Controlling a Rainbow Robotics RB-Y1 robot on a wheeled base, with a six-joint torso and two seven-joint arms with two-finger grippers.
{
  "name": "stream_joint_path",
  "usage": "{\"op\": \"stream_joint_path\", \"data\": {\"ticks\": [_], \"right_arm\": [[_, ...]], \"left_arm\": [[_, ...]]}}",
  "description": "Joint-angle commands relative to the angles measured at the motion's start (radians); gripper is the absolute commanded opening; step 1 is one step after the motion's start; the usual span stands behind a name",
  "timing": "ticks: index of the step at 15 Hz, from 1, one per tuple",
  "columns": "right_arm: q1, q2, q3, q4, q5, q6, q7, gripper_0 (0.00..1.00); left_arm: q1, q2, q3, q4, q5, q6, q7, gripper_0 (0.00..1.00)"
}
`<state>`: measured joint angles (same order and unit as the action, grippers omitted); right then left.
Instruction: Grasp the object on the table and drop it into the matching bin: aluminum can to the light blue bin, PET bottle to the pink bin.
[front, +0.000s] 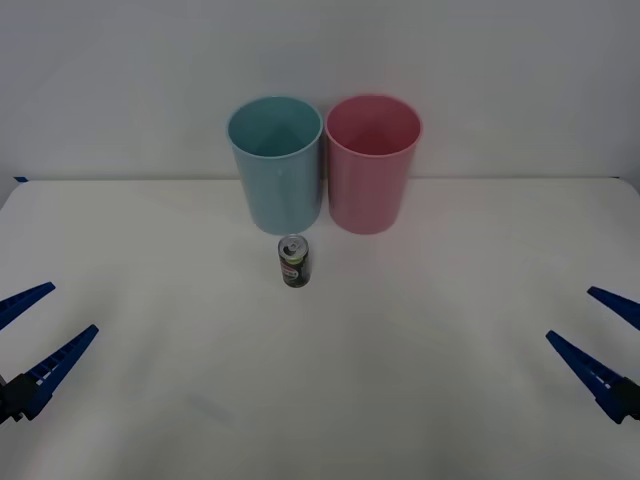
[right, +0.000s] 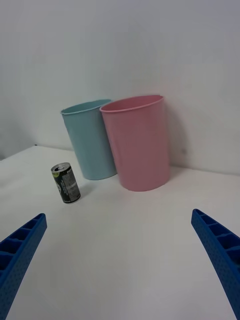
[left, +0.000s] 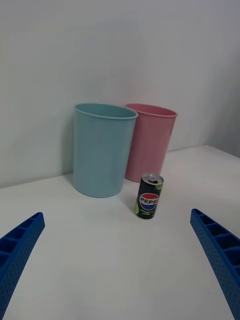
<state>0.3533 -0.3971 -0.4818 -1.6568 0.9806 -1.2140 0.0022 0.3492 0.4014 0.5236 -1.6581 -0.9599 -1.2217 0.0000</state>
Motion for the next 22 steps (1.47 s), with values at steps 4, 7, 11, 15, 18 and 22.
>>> {"op": "stream_joint_path", "data": {"ticks": [4, 7, 11, 15, 18, 22], "right_arm": [[-0.082, 0.000, 0.092, 0.072, 0.059, 0.001, 0.036, 1.00], [-0.146, 0.001, 0.138, 0.135, 0.093, 0.001, 0.070, 1.00], [-0.243, 0.003, 0.218, 0.236, 0.104, 0.019, 0.173, 1.00], [-0.320, 0.009, 0.321, 0.308, 0.104, 0.110, 0.246, 1.00], [-0.352, 0.041, 0.396, 0.312, 0.104, 0.208, 0.260, 1.00], [-0.382, 0.093, 0.473, 0.312, 0.106, 0.318, 0.271, 1.00]], "left_arm": [[0.000, 0.000, 0.000, 0.000, 0.000, 0.000, 0.000, 1.00], [0.000, 0.000, 0.000, 0.000, 0.000, 0.000, 0.000, 1.00], [0.000, 0.000, 0.000, 0.000, 0.000, 0.000, 0.000, 1.00], [0.000, 0.000, 0.000, 0.000, 0.000, 0.000, 0.000, 1.00], [0.000, 0.000, 0.000, 0.000, 0.000, 0.000, 0.000, 1.00], [0.000, 0.000, 0.000, 0.000, 0.000, 0.000, 0.000, 1.00]]}}
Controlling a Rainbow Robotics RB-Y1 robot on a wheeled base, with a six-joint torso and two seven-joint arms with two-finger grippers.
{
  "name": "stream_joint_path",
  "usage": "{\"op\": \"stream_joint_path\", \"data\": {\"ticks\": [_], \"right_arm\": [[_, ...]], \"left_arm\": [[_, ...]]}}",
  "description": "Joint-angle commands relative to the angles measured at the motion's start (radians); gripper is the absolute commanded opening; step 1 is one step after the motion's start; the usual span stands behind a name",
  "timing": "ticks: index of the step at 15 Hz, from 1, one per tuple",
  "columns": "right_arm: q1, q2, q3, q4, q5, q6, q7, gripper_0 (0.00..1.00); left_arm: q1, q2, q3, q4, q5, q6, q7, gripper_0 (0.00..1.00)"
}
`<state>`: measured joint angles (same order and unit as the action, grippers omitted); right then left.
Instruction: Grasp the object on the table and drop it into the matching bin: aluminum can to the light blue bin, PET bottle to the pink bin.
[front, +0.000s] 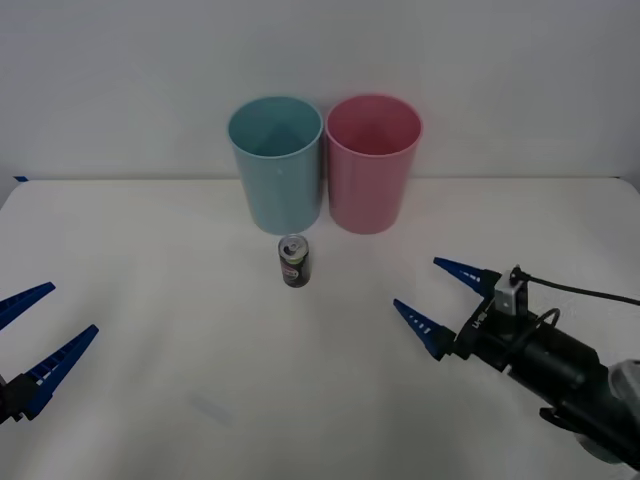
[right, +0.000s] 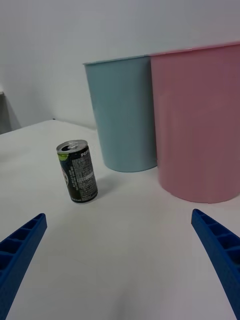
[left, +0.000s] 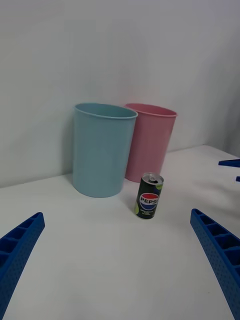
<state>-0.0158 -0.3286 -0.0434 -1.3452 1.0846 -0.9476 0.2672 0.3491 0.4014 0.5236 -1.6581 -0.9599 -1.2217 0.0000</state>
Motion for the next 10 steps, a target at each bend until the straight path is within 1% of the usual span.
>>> {"op": "stream_joint_path", "data": {"ticks": [1, 7, 10], "right_arm": [[-0.021, 0.040, 0.050, 0.000, 0.006, 0.078, 0.009, 1.00], [-0.044, 0.188, 0.054, 0.000, 0.129, 0.158, 0.015, 1.00], [-0.049, 0.246, 0.071, 0.000, 0.178, 0.204, 0.017, 1.00]], "left_arm": [[0.000, 0.000, 0.000, 0.000, 0.000, 0.000, 0.000, 1.00], [0.000, 0.000, 0.000, 0.000, 0.000, 0.000, 0.000, 1.00], [0.000, 0.000, 0.000, 0.000, 0.000, 0.000, 0.000, 1.00]]}}
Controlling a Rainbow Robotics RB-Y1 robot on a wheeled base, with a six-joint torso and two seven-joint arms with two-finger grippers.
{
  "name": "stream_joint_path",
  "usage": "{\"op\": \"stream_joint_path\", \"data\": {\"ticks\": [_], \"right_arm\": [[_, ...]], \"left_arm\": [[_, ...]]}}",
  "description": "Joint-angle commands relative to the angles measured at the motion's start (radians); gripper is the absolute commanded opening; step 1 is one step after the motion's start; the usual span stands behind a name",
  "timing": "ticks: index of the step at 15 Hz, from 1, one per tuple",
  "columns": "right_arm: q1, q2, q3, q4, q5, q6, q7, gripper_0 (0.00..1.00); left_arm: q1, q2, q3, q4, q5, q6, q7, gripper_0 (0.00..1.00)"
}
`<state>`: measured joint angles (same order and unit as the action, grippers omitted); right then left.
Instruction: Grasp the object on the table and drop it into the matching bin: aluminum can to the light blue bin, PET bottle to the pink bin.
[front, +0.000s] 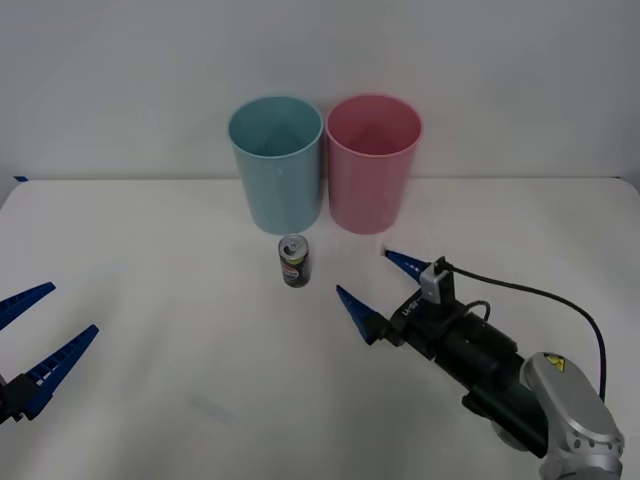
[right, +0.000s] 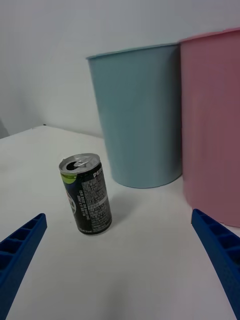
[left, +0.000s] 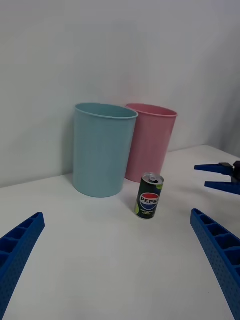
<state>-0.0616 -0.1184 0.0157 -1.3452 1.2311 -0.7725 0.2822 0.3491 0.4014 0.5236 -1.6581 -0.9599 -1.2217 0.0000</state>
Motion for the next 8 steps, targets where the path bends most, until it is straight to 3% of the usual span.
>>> {"op": "stream_joint_path", "data": {"ticks": [1, 6, 8], "right_arm": [[-0.003, 0.054, 0.017, 0.000, 0.047, 0.041, 0.002, 1.00], [-0.004, 0.136, 0.038, 0.001, 0.130, 0.107, 0.003, 1.00], [-0.038, 0.136, 0.040, 0.049, 0.142, 0.121, 0.008, 1.00]], "left_arm": [[0.000, 0.000, 0.000, 0.000, 0.000, 0.000, 0.000, 1.00], [0.000, 0.000, 0.000, 0.000, 0.000, 0.000, 0.000, 1.00], [0.000, 0.000, 0.000, 0.000, 0.000, 0.000, 0.000, 1.00]]}}
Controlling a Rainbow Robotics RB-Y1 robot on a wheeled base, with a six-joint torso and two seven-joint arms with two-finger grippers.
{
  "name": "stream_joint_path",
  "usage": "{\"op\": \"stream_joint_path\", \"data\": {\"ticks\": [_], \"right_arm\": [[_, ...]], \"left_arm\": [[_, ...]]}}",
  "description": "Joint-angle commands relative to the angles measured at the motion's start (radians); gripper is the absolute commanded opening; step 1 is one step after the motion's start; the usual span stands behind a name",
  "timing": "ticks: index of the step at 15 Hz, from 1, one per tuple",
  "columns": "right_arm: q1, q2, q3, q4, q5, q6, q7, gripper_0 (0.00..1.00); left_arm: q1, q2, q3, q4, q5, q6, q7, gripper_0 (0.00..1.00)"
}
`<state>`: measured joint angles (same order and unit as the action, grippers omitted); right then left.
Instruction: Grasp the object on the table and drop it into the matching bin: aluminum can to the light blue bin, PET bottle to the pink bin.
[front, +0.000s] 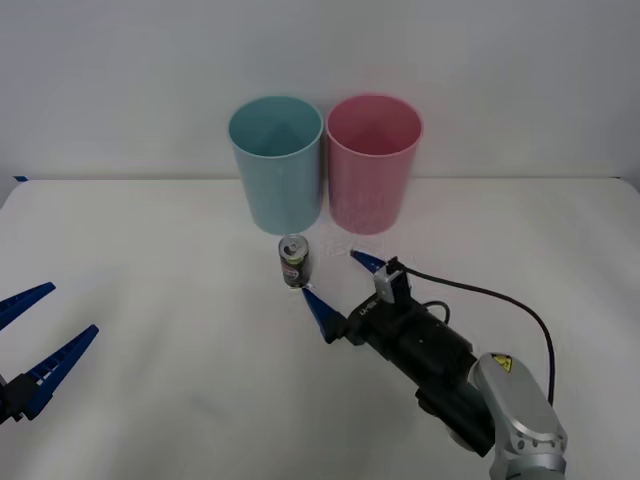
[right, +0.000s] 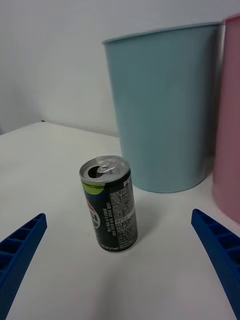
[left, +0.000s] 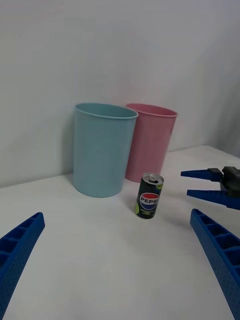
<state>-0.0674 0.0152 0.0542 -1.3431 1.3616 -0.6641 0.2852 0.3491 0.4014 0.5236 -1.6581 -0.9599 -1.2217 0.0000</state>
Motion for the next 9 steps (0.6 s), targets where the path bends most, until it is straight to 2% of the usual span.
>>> {"op": "stream_joint_path", "data": {"ticks": [1, 4, 9], "right_arm": [[-0.061, 0.002, -0.004, 0.079, 0.020, 0.018, 0.011, 1.00], [-0.080, 0.002, 0.010, 0.085, 0.048, 0.067, 0.023, 1.00], [-0.106, 0.002, 0.089, 0.085, 0.030, 0.161, 0.026, 1.00]], "left_arm": [[0.000, 0.000, 0.000, 0.000, 0.000, 0.000, 0.000, 1.00], [0.000, 0.000, 0.000, 0.000, 0.000, 0.000, 0.000, 1.00], [0.000, 0.000, 0.000, 0.000, 0.000, 0.000, 0.000, 1.00]]}}
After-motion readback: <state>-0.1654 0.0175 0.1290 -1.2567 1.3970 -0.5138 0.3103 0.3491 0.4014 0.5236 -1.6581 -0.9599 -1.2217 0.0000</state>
